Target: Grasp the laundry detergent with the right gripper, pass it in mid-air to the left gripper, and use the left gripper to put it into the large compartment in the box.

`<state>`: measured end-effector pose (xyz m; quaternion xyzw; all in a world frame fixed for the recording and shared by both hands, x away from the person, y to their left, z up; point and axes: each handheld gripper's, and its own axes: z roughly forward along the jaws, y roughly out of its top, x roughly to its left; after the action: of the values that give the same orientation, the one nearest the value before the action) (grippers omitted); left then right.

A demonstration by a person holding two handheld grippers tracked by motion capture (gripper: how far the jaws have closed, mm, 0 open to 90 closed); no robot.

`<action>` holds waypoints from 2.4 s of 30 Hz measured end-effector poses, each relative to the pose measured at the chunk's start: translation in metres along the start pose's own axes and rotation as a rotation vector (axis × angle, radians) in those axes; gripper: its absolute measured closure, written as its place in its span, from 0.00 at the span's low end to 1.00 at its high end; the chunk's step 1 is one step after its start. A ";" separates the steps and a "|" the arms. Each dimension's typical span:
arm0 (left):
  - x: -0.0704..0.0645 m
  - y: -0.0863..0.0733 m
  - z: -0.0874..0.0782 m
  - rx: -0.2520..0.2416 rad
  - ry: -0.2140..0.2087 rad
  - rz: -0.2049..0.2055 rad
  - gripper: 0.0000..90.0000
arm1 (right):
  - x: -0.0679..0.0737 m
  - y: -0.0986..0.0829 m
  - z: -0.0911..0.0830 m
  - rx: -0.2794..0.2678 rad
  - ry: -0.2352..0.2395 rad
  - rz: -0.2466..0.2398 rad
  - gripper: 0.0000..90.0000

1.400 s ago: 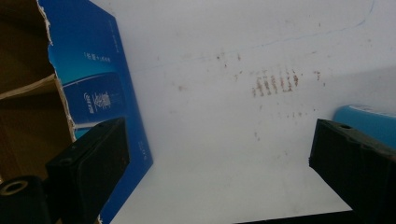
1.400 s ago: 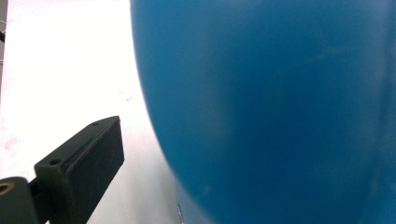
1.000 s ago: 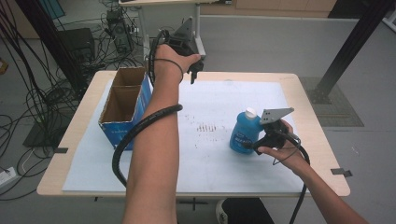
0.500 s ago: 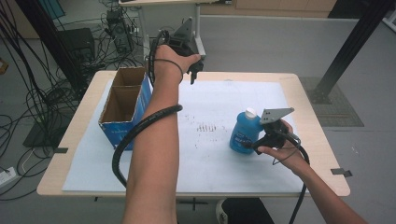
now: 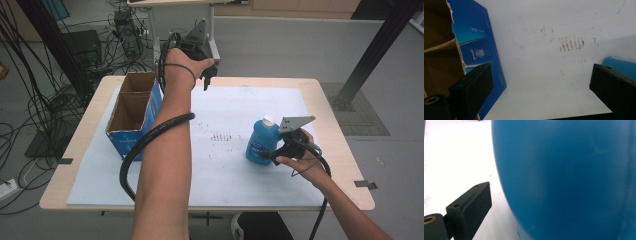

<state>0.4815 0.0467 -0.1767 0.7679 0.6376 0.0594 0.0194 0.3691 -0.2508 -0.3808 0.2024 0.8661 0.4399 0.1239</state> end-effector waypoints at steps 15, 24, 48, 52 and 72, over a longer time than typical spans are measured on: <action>0.003 -0.001 0.002 0.001 0.001 -0.006 0.06 | -0.001 -0.002 0.003 -0.015 0.001 0.002 0.15; 0.006 -0.002 0.001 0.003 0.002 -0.004 0.06 | -0.001 -0.003 0.007 -0.021 -0.002 -0.006 0.24; 0.008 -0.002 0.005 0.007 0.002 -0.005 0.06 | -0.002 -0.008 0.013 -0.043 0.012 -0.007 0.44; 0.008 -0.002 0.006 0.008 0.001 -0.008 0.06 | -0.002 -0.008 0.012 -0.043 0.019 0.001 0.45; 0.009 -0.004 0.002 0.004 0.009 -0.008 0.06 | -0.003 -0.009 0.012 -0.046 0.020 0.020 0.46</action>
<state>0.4796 0.0564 -0.1786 0.7651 0.6409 0.0614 0.0151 0.3740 -0.2485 -0.3948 0.2037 0.8550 0.4627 0.1155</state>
